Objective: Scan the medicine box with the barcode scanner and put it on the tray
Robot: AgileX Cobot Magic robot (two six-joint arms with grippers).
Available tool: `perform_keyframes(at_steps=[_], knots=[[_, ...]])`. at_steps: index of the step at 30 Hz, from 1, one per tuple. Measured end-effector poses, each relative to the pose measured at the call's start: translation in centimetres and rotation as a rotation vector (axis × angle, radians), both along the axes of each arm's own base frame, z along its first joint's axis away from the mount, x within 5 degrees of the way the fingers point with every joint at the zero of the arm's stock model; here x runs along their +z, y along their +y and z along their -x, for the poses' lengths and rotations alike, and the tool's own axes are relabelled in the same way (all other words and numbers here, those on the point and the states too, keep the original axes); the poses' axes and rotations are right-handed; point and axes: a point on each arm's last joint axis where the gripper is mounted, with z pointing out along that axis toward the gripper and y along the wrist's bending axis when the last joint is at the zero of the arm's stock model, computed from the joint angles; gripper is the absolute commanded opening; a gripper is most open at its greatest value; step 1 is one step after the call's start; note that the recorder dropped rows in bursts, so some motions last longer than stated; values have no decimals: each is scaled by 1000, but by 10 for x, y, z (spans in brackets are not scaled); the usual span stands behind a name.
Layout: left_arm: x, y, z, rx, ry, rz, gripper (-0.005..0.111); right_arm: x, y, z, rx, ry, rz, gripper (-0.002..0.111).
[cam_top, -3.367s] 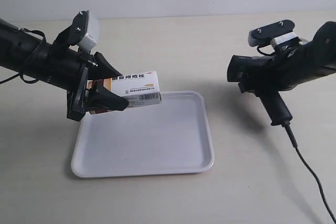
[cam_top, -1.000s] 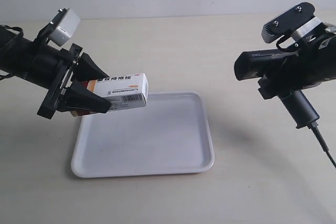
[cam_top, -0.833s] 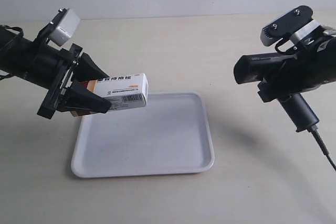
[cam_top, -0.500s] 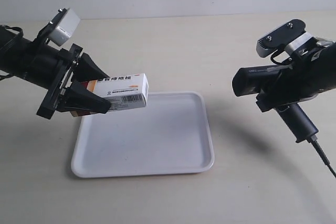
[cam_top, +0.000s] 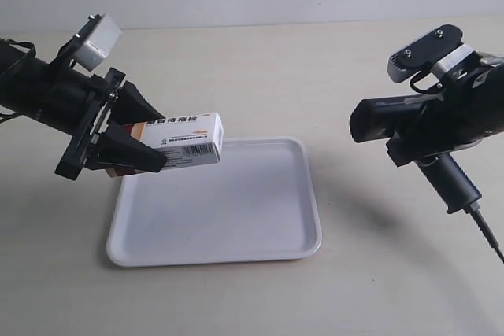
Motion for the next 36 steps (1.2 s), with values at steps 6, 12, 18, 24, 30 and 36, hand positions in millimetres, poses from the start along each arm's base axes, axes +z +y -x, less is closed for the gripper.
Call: perform_keyframes(at_steps=[6,12,18,24,30,36], knots=[[-11,1,-4,19,12,-25,0,21,-2,9,10,-29,-20,0],[-13,2,-5,34,-1,-44,0,17,-3,10,1,9,-6,0],[-18,6,-9,47,-47,-118,0,-12,-6,1,-22,72,77,0],[-17,2,-15,55,-92,-145,0,-15,-7,-3,-36,40,93,0],[-23,-51,-3,-27,-233,-250,0,-13,-7,-5,-24,4,95,0],[-21,-60,-2,-46,-250,-245,0,-12,-6,-7,-20,-21,89,0]])
